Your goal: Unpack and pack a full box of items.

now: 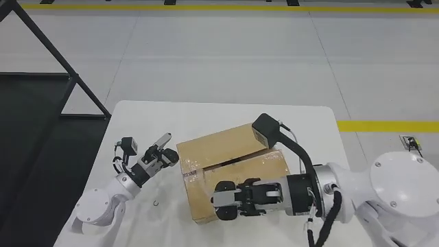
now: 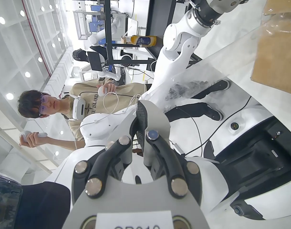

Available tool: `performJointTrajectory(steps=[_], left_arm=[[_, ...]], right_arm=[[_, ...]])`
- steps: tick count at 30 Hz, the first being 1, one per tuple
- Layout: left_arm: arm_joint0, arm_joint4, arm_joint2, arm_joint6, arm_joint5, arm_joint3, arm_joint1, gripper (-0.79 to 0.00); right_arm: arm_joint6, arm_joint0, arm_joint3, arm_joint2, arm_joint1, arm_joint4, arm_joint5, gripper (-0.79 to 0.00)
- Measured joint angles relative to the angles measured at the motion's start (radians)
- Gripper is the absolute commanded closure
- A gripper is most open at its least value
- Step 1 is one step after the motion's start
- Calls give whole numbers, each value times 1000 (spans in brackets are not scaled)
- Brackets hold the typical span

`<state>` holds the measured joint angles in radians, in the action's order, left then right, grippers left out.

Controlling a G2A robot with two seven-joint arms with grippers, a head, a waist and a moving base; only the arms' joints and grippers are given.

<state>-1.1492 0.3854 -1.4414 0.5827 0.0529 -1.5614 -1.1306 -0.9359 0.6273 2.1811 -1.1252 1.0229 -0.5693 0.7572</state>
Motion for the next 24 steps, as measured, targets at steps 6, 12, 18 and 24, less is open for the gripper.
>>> performJointTrajectory(steps=[6,12,18,24], left_arm=[[-24,24,-44,-4,25,-31,4,-785],[-71,48,-107,9,38,-94,12,-785],[-100,48,-142,37,43,-152,18,-785],[-112,16,-142,89,47,-210,23,-785]], right_arm=[[48,-20,-4,21,3,-14,0,0],[73,-19,-16,14,0,6,13,0],[72,-18,-16,14,0,5,13,0],[167,50,-50,-38,-3,-34,-19,0]])
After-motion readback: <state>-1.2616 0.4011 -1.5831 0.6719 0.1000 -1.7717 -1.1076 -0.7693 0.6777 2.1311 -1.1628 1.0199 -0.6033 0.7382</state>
